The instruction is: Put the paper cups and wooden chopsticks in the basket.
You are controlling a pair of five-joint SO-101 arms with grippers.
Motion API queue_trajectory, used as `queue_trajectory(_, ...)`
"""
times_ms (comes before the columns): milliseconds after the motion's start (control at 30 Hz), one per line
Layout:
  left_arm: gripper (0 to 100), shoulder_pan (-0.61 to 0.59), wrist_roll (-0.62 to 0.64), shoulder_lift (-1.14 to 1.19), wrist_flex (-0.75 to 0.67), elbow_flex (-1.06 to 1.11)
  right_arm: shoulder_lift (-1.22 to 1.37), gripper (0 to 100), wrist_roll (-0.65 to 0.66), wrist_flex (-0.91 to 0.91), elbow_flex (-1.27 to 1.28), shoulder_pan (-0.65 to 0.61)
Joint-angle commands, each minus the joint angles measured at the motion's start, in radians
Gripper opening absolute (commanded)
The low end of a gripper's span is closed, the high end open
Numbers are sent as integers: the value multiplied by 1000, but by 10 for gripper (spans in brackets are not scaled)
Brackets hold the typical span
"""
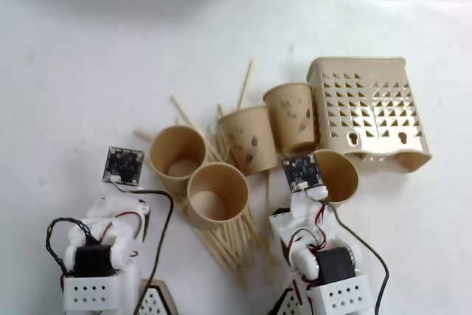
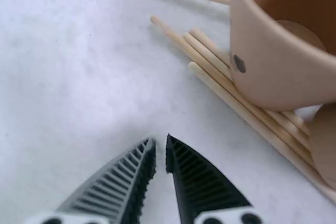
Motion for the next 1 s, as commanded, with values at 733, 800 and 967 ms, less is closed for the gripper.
queue_trajectory(733,57,59,0,-4,6,-5,-21,19,-11,5,9,-4)
queue_trajectory(800,57,58,0,-4,8,-5,-21,19,-12,5,9,-22)
queue_trajectory(967,60,59,-6,-5,6,-11,-22,21,-9,7,-2,-30)
